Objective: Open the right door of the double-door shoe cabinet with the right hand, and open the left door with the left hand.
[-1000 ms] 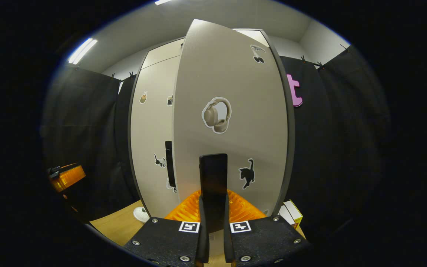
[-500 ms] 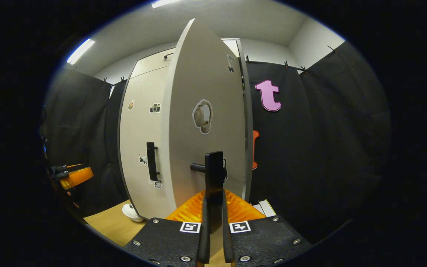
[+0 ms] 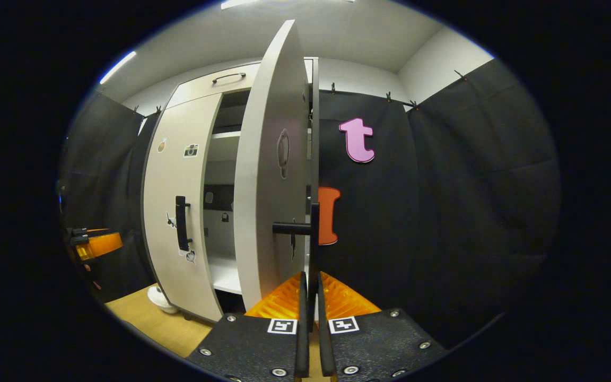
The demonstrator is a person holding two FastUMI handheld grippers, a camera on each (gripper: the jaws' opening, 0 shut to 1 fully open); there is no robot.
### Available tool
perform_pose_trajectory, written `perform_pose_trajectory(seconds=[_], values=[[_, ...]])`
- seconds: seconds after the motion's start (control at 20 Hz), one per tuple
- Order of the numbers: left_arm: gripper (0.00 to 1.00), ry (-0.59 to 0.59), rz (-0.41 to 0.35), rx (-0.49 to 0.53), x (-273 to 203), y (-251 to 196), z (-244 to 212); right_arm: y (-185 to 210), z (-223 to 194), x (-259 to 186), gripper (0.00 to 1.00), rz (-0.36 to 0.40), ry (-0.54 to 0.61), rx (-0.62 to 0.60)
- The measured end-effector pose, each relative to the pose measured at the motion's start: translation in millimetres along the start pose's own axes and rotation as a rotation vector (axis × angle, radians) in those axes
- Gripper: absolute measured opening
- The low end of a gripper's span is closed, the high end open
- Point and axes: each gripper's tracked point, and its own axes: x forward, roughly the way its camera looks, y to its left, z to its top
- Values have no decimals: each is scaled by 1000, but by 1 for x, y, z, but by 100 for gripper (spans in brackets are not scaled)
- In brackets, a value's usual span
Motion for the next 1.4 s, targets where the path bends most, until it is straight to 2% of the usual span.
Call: perform_pose_trajectory(seconds=[0.05,0.1,0.35,0.55,0.7,0.8,1.05,1.15,1.2,1.25,1.4], values=[[96,3,-6,3,3,-6,-1,0,-1,0,17,6,3,24],[96,4,-12,12,6,-11,0,0,-1,-1,5,11,3,40],[97,-10,-49,14,23,-40,5,-6,-5,-3,5,23,6,21],[96,-11,-53,27,40,-54,7,-13,4,-13,13,18,-15,43],[96,-13,-50,22,52,-58,9,-16,12,-17,32,17,-41,74],[96,-13,-35,30,61,-57,11,-20,17,-21,41,15,-60,89],[96,8,19,34,90,-45,14,-25,26,-28,54,20,-94,88],[96,18,37,54,105,-39,17,-25,25,-31,63,24,-93,88],[96,27,37,64,113,-39,17,-26,25,-31,73,25,-90,86],[97,42,36,62,122,-38,15,-27,25,-32,70,26,-90,86],[96,80,56,54,144,-30,8,-25,21,-34,75,39,-76,91]])
